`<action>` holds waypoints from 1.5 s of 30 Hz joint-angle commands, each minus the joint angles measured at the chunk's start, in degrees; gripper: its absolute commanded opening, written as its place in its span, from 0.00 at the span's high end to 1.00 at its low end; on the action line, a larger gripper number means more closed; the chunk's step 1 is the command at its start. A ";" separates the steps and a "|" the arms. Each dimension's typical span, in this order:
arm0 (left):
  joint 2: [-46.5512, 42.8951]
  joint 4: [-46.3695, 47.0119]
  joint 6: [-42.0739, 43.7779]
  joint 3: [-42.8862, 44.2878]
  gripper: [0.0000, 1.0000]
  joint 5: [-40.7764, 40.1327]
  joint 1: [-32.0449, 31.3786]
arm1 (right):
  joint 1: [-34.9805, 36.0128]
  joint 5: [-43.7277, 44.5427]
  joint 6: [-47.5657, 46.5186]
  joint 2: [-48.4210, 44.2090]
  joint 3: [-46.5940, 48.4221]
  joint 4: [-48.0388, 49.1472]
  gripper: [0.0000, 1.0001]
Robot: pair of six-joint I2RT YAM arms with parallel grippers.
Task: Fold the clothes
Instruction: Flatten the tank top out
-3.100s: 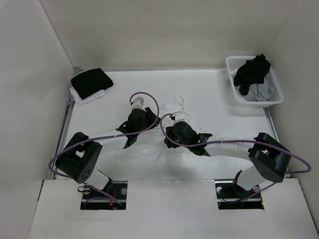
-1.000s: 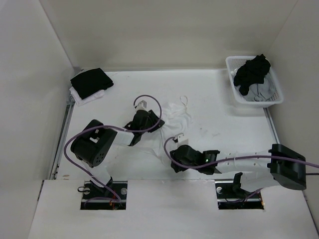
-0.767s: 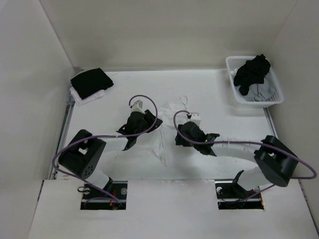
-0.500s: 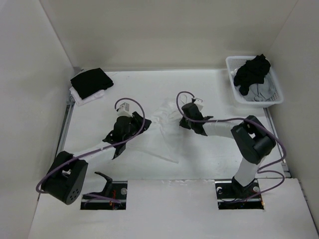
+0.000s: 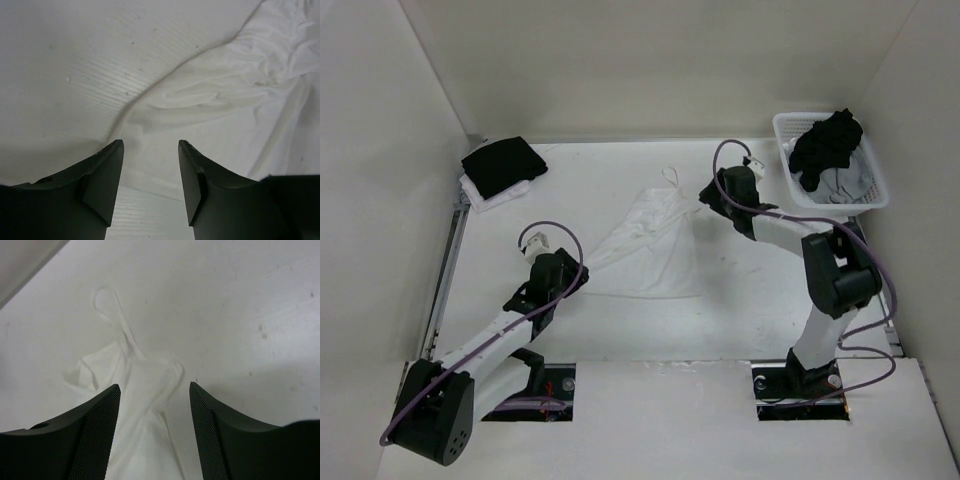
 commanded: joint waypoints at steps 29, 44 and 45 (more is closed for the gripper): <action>0.75 -12.43 2.28 2.94 0.90 -7.63 -4.27 | 17.36 5.49 10.97 -39.26 -43.65 -1.81 0.43; -8.75 -12.61 2.54 2.33 0.94 -3.94 -4.36 | 24.31 5.23 14.06 -31.80 -39.17 -7.99 0.59; -8.84 -12.44 2.54 2.24 0.94 -3.76 -4.27 | 24.31 4.97 14.06 -31.18 -39.08 -7.81 0.61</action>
